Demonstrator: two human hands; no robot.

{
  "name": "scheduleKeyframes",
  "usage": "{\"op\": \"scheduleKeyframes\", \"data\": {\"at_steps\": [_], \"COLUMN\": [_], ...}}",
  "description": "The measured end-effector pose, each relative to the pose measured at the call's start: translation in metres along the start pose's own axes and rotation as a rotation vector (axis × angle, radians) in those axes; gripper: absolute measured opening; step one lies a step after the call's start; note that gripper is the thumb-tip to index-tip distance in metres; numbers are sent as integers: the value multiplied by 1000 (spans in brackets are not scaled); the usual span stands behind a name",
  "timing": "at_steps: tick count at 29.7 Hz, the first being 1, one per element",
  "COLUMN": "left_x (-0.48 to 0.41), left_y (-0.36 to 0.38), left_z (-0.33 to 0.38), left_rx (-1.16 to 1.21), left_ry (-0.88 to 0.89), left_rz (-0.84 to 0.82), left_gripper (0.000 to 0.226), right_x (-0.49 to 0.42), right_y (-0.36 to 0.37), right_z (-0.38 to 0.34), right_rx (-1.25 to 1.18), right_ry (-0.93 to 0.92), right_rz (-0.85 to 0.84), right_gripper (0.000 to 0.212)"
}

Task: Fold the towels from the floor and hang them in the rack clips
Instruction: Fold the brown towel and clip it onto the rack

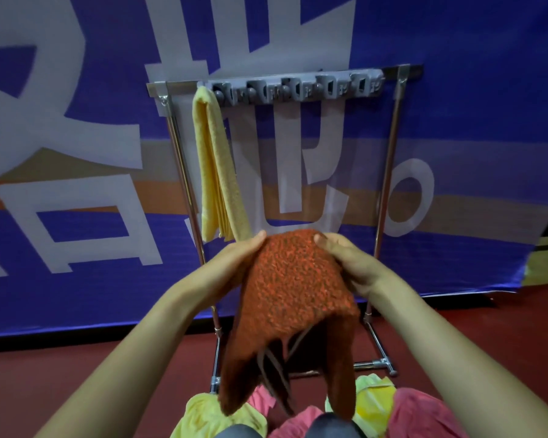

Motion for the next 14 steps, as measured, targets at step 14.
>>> {"op": "scheduleKeyframes", "data": {"at_steps": [14], "left_x": [8], "left_y": [33], "left_z": [45], "left_rx": [88], "left_ry": [152], "left_rz": [-123], "left_gripper": [31], "right_x": [13], "right_y": [-4], "right_z": [-16], "right_rx": [134], "right_ry": [38], "right_rz": [9], "right_gripper": [74]}}
Point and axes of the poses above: each hand's wrist, its own x-axis away from the middle knuckle, its own y-axis out of the palm, z = x × y, the point moved 8 cm from there along -x, towards the middle knuckle, and after that the axes turned 14 degrees about z, right-handed, at the moved point
